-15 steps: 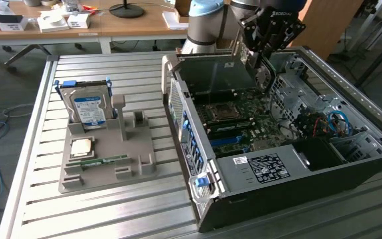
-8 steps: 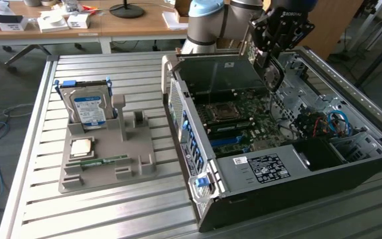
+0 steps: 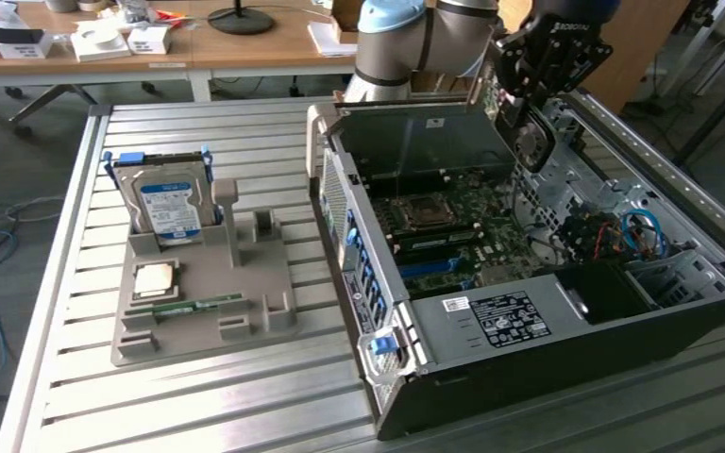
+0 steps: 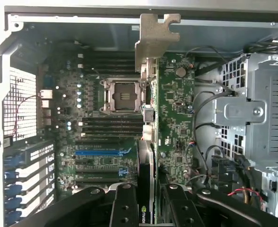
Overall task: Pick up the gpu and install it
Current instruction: 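Pick up the gpu and move the gpu toward the slot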
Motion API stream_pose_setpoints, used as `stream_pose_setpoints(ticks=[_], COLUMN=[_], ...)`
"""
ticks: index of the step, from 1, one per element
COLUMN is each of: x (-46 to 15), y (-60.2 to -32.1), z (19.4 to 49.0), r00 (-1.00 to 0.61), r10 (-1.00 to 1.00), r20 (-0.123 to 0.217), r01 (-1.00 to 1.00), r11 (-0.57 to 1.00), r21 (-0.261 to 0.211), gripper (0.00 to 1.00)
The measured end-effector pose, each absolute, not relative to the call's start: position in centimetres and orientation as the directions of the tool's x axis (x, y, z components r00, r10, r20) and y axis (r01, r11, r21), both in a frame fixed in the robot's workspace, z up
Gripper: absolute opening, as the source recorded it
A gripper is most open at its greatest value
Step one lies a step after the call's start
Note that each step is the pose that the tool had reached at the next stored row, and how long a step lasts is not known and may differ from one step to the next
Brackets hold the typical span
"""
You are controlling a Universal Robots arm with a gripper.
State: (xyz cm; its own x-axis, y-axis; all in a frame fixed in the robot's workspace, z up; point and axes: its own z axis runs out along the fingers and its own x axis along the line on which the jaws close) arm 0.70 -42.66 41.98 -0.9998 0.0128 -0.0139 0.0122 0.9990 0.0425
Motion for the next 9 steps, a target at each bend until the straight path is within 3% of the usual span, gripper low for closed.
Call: stream_pose_setpoints(ticks=[9], x=[1.67], y=[-42.66], z=[41.98], r00=[-1.000], r10=[0.013], r20=[-0.014], r01=[0.012], r11=[0.999], r21=[0.042], gripper=[0.26])
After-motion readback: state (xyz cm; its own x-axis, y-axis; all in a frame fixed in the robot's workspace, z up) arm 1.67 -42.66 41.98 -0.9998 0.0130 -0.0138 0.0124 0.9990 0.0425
